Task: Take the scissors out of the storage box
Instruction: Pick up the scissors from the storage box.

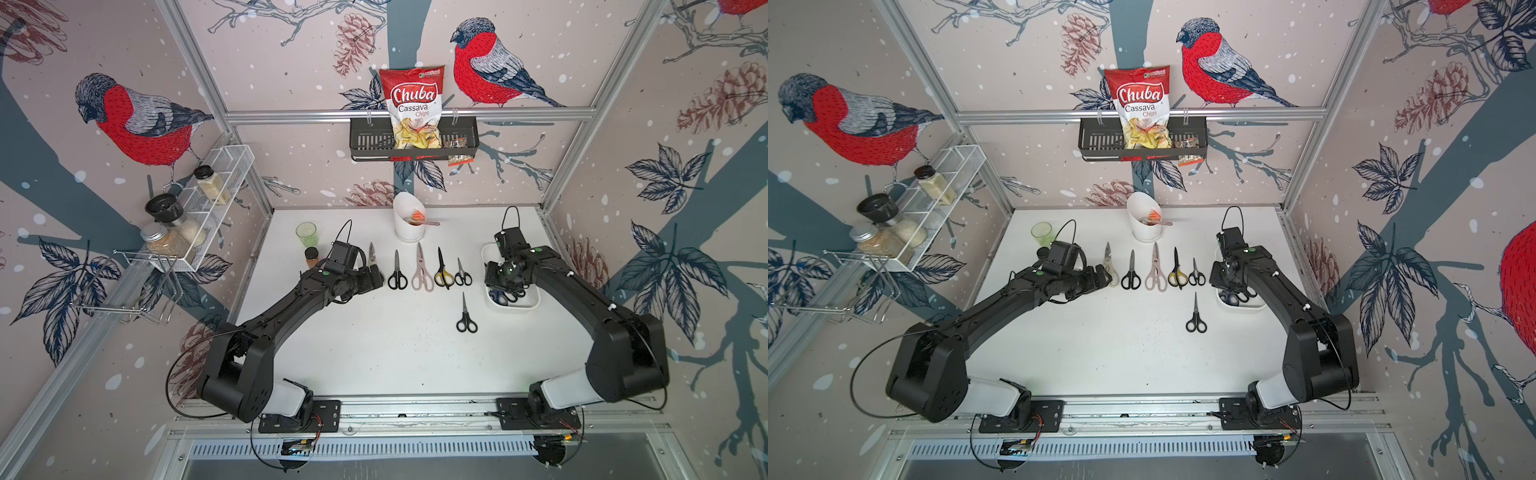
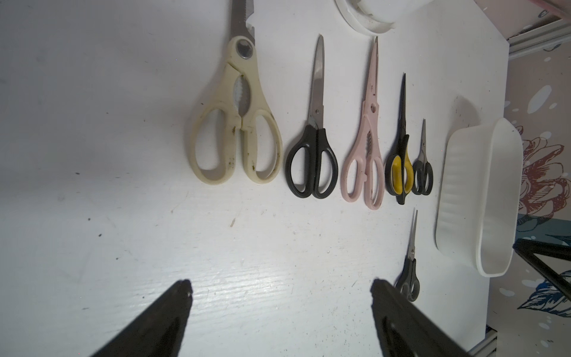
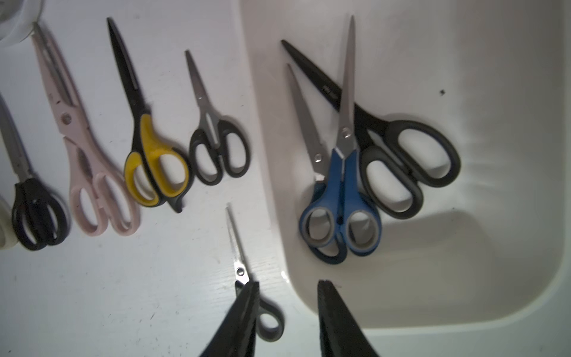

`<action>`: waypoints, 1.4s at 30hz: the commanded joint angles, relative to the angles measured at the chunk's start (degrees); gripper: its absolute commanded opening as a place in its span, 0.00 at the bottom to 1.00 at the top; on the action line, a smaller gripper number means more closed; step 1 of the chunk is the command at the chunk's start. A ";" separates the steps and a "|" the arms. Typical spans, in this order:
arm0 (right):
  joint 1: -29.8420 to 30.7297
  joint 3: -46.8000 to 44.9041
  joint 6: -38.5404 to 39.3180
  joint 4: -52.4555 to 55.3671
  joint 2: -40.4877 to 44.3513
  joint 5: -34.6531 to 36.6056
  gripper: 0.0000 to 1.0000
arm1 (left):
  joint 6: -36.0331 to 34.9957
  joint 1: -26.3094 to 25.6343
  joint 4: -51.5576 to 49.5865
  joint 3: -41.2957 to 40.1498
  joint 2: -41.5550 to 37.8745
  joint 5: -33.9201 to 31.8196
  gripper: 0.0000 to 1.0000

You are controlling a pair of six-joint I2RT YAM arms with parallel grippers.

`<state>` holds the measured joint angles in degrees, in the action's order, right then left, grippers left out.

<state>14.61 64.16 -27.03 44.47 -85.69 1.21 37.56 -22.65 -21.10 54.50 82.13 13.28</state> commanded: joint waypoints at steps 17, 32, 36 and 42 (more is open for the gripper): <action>-6.28 -5.26 0.42 -8.61 -11.35 -4.53 0.37 | -0.27 -3.01 2.30 6.87 11.02 3.25 0.94; -9.60 4.58 1.40 -5.28 -16.00 0.36 0.36 | 1.21 -2.94 -2.89 10.62 12.59 0.80 0.95; -9.60 5.05 2.33 -3.11 -15.24 0.46 0.36 | 1.22 -2.89 -3.62 10.64 12.48 0.43 0.95; -8.23 2.35 2.31 -2.60 -12.84 -1.88 0.38 | 0.77 -2.75 -3.99 11.28 12.58 0.21 0.95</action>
<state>5.69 67.42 -25.43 40.21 -99.22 0.73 38.94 -25.63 -23.77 65.10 94.94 13.89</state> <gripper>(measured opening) 0.376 0.948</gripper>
